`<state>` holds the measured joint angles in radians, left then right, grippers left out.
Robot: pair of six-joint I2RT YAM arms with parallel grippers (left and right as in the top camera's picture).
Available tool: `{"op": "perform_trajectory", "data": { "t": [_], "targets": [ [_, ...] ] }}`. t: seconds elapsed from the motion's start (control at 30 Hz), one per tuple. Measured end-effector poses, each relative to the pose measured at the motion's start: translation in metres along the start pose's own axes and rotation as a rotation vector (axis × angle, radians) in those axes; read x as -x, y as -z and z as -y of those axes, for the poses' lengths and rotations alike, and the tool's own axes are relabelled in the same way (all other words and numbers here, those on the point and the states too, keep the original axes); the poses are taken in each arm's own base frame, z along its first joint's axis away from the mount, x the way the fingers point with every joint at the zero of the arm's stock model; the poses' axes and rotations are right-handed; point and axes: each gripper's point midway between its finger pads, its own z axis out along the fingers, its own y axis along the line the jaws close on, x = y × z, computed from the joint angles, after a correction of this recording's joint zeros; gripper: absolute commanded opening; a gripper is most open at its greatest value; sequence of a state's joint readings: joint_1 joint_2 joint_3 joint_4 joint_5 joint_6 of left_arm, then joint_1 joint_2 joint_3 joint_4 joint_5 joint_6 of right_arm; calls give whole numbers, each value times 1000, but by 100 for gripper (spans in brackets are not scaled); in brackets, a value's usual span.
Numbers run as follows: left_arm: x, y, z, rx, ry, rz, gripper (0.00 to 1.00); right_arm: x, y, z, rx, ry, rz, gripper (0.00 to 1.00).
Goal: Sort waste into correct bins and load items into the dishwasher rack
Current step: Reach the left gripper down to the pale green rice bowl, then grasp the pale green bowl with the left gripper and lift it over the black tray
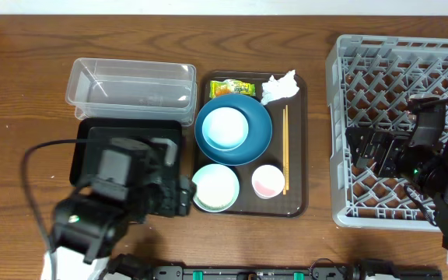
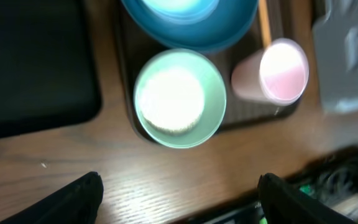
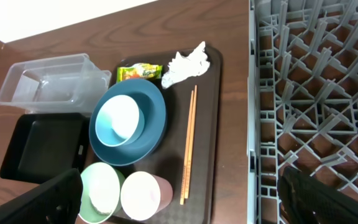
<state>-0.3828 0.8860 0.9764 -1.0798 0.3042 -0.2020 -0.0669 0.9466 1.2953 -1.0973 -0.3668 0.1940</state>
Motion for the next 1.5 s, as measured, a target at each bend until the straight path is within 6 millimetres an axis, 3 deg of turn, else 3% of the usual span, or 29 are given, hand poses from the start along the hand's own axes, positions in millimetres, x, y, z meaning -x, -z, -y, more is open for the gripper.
{"op": "perform_trajectory", "data": {
  "t": [0.27,0.43,0.67,0.87,1.0,1.5],
  "targets": [
    [-13,-28,34,0,-238,-49,77,0,0,0,0,-1,-2,99],
    [-24,-65,50,64,-375,-145,65,0,0,0,-1,-1,-3,99],
    [-42,-107,39,227,-445,-278,59,0,-1,0,0,-2,-4,99],
    [-25,-124,49,213,-390,-181,56,-1,-1,0,-1,-2,-4,99],
    [-30,-138,46,196,-383,-156,56,-1,-1,1,-1,-3,-6,99],
    [-48,-155,34,178,-533,-207,50,-1,-9,4,-6,-12,-31,99]
  ]
}}
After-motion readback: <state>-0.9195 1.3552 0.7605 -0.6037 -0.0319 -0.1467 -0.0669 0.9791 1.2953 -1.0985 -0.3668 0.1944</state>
